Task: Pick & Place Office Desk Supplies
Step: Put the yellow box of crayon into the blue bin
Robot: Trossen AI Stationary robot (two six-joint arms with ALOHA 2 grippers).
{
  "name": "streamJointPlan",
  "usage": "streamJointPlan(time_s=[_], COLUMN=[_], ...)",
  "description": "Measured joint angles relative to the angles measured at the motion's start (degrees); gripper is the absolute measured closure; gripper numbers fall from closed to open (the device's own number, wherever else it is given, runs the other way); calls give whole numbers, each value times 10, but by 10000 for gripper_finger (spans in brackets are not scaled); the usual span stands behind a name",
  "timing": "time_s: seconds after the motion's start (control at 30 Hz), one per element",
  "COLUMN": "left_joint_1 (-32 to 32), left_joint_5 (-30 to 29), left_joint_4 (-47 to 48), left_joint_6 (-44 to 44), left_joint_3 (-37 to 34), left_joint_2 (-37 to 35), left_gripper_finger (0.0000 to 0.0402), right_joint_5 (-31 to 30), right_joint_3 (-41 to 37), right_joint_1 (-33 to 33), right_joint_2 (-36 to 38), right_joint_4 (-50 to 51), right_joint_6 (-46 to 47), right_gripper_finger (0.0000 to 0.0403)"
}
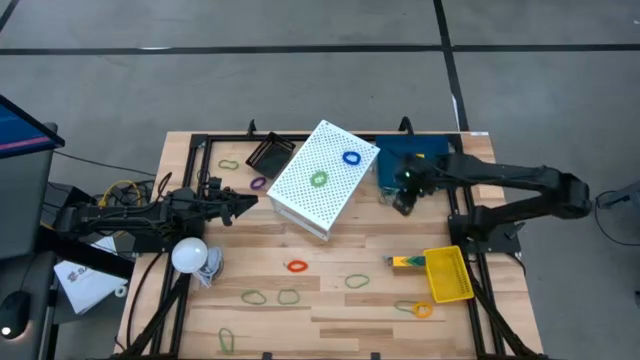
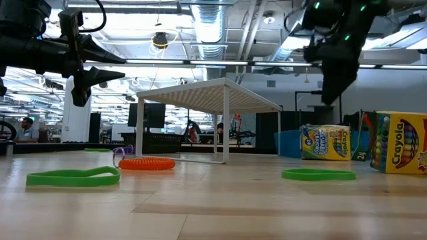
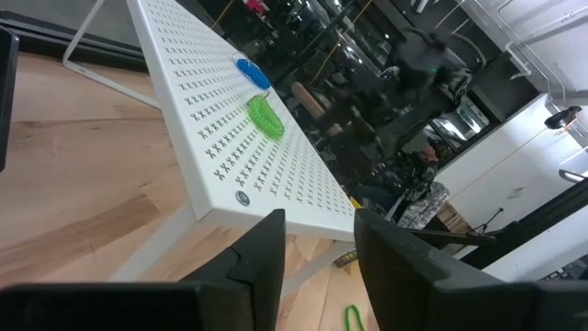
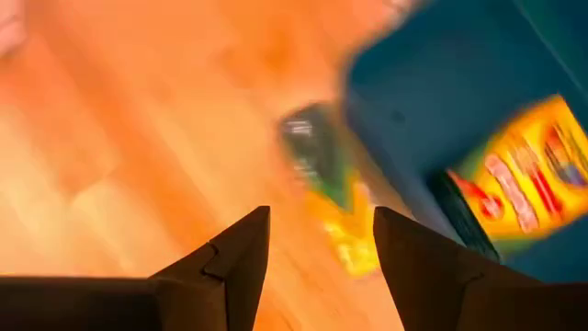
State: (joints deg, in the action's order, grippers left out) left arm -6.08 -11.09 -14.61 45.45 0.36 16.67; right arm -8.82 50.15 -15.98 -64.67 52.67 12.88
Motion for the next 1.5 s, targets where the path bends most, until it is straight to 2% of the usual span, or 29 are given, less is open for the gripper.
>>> streamJointPlan(time_s=[0.17,0.4,0.67,1.1,1.5], left_joint_1=[0,0,0,0,0], left_joint_5=[0,0,2,25,26], left_joint_4=[0,0,0,0,0], left_joint_6=[-1,-10,-21,-32,-32], left_joint_3=[0,0,0,0,0], left_joint_2=[0,0,0,0,0], left_gripper_finger=[275,275,275,275,275], right_joint_5=[-5,-6,-14,-19,-17], right_joint_3=[0,0,-11,-59,-61], right_joint_1=[51,62,39,-1,-22], right_joint_2=[18,-1,-39,-38,-40], right_joint_4=[0,0,-23,-61,-75], right_joint_6=[-87,-169,-174,-163,-174], right_gripper_finger=[212,212,212,212,212])
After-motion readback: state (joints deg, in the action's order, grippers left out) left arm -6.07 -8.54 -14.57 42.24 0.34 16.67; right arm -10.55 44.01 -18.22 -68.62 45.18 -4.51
